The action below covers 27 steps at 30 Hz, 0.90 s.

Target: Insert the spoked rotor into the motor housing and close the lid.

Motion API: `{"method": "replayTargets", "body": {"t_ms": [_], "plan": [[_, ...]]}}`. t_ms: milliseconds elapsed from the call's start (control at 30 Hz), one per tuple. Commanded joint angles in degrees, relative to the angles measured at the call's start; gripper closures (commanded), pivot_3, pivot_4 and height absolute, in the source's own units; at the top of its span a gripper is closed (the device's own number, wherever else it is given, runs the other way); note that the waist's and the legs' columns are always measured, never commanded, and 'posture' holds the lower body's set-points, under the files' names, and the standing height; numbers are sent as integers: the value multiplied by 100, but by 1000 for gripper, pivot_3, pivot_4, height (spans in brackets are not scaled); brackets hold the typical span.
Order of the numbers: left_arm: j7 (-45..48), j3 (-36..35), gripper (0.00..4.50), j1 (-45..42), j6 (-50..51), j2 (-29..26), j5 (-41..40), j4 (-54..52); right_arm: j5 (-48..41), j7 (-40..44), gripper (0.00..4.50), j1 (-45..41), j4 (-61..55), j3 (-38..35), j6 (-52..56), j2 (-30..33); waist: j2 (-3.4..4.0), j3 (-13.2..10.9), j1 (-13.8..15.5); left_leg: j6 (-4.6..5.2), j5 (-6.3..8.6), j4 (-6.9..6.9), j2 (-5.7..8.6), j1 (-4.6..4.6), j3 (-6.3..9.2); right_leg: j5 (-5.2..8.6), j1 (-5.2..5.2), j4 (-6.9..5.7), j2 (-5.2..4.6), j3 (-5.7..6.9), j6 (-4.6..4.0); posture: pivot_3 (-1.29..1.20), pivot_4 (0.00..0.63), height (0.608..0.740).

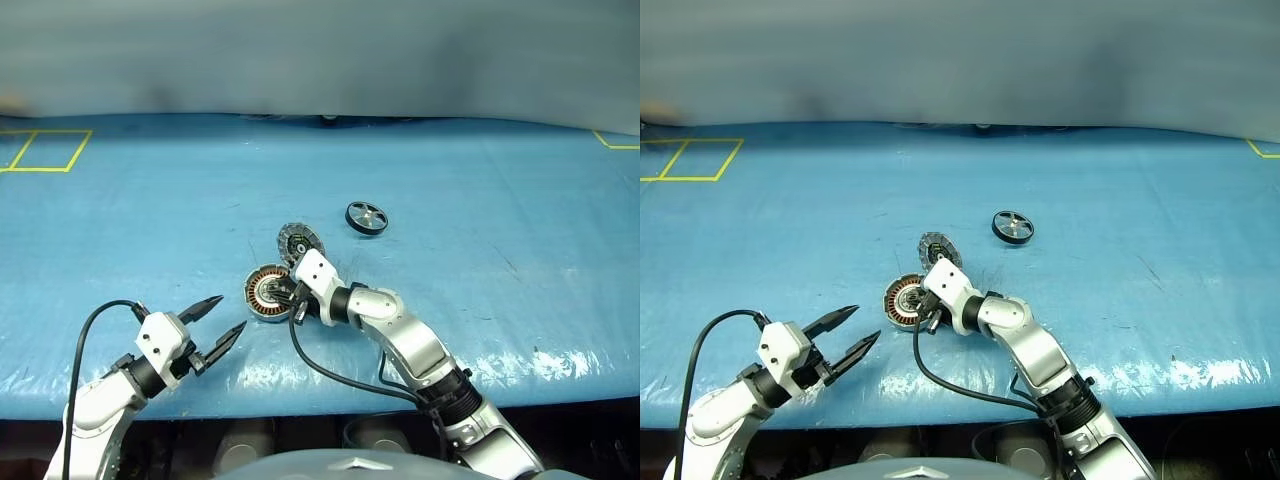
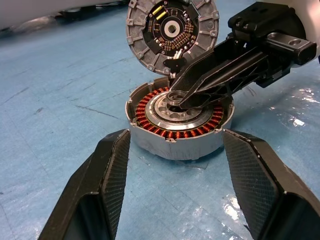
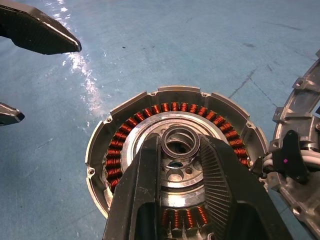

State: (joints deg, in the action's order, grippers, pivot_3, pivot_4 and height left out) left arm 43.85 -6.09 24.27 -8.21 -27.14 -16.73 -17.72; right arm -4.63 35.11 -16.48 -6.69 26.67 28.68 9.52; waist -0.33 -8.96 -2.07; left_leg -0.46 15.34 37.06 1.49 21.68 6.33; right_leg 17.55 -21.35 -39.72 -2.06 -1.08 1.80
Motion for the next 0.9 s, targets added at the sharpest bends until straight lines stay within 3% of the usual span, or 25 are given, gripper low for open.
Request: {"method": "replayTargets", "body": {"t_ms": [33,400,500,900], "plan": [[1,22,1391,15,-114,13,-35,-78,-8,40,3714,-58,-76,1,-77,-16,0,0,-1,0,0,0,0,0,0,0,0,0,0,0,0,0,150,740],[-20,29,1391,-5,-118,-7,13,-31,-73,164,3714,-20,-121,28,-42,8,0,0,0,0,0,0,0,0,0,0,-1,0,0,0,0,0,150,740],[-10,22,1391,-19,-121,-13,8,-9,-39,89,2773,-8,-114,0,-84,-37,0,0,0,0,0,0,0,0,0,0,-1,0,0,0,0,0,150,740],[6,41,1391,-45,-141,-16,29,59,-204,146,2773,8,-216,-79,-123,-108,1,0,-1,0,0,-2,0,0,0,0,-3,0,0,0,0,0,150,740]]}}
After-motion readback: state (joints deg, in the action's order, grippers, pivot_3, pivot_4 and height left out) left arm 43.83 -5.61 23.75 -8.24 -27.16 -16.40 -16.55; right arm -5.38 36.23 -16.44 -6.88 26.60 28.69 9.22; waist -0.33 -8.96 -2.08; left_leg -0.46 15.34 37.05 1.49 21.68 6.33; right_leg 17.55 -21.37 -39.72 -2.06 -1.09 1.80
